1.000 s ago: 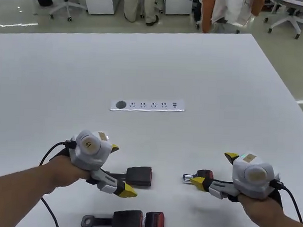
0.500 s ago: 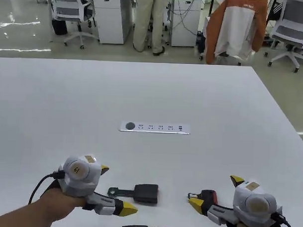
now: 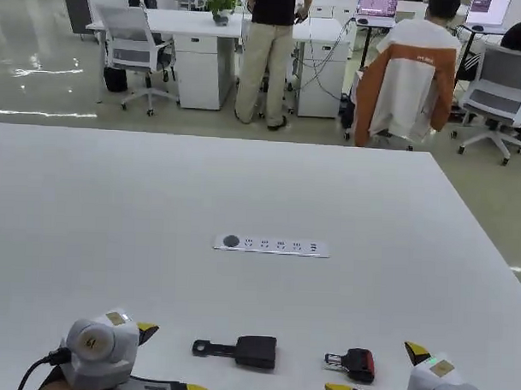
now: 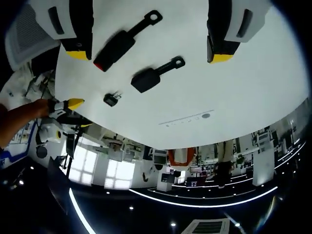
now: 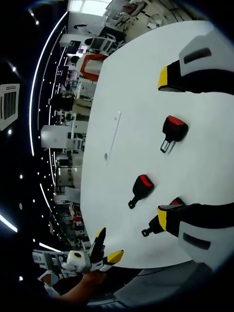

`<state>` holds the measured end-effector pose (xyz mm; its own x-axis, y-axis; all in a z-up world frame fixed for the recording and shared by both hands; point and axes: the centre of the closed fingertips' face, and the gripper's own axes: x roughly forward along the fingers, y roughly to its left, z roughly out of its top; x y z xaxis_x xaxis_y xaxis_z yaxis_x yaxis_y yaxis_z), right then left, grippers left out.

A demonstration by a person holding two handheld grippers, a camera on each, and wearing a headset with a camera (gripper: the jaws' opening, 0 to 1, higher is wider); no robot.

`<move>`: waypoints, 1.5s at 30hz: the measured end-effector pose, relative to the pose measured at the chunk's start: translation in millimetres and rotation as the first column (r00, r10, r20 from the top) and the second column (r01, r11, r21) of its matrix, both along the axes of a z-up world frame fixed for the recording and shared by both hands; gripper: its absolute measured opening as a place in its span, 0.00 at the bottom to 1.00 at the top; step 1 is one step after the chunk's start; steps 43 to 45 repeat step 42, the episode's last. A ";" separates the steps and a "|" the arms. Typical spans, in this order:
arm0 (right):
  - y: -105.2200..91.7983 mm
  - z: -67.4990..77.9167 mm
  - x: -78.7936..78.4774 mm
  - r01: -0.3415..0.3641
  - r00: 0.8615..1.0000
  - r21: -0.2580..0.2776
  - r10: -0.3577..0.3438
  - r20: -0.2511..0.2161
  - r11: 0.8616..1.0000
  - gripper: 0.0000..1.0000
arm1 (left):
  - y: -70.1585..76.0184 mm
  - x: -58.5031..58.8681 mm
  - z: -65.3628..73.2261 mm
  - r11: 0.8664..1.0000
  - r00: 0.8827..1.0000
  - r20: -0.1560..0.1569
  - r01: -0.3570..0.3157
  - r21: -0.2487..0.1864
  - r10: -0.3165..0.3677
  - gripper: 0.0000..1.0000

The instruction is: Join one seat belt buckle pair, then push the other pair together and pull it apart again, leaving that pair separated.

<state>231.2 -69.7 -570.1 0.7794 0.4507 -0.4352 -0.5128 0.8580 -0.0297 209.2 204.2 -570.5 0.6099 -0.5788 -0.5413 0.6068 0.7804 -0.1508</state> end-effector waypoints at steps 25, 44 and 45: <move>0.4 5.6 -51.2 0.015 1.000 0.030 -0.015 0.025 0.999 0.99 | 33.6 -50.1 7.3 0.991 0.988 0.079 -0.133 -0.020 0.134 1.00; 2.3 3.9 -75.8 0.029 0.998 0.043 -0.032 0.058 0.999 0.99 | 53.7 -64.4 15.5 0.986 0.981 0.106 -0.159 -0.053 0.164 1.00; 2.3 3.9 -75.8 0.029 0.998 0.043 -0.032 0.058 0.999 0.99 | 53.7 -64.4 15.5 0.986 0.981 0.106 -0.159 -0.053 0.164 1.00</move>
